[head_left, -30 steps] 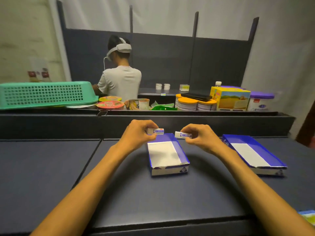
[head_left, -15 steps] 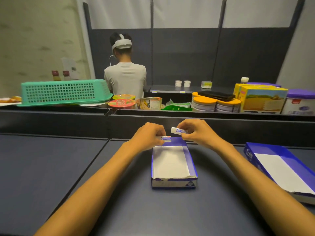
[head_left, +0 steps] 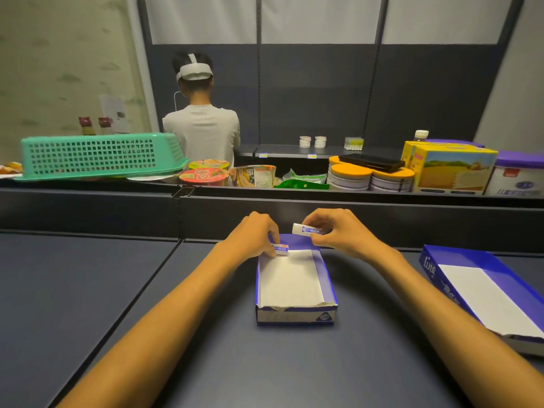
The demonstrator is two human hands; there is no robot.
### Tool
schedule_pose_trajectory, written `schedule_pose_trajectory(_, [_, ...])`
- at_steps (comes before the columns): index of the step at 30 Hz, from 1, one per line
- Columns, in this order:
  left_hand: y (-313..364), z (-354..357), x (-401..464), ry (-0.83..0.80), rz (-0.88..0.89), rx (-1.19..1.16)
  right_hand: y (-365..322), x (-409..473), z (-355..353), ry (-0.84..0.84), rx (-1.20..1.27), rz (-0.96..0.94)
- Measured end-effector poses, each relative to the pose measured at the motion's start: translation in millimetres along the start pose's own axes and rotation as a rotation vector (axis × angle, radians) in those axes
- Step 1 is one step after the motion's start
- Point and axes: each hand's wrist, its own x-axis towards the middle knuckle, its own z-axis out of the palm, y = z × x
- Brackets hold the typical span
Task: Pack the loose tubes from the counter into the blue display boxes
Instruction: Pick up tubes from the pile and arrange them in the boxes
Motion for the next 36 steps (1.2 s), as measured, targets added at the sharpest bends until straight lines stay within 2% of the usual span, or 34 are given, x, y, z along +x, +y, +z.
schedule_pose_trajectory(13, [-3.3,0.1,1.1,-0.022,-0.004,-0.051,-0.9,-3.5,-0.7,-0.003,-0.003,0.018])
schedule_pose_trajectory(20, [-13.8,-14.6,-8.8,0.106,-0.021,-0.171,-4.6,-1.5,2.4,-0.013,-0.035,0.007])
schedule_pose_trajectory(26, [-32.6,-26.6,-34.6,0.110,0.031,-0.018,-23.4,6.8,25.5,-0.095,-0.183,-0.060])
schedule_pose_trajectory(31, [-43.2,-26.5,-47.1,0.098,0.050,-0.026,-30.8,13.4,44.3,-0.169,-0.286,-0.088])
schedule_pose_trajectory(36, [-45.1,-25.9,-50.3,0.097,0.063,-0.049,-33.4,15.2,50.6,-0.171,-0.352,-0.109])
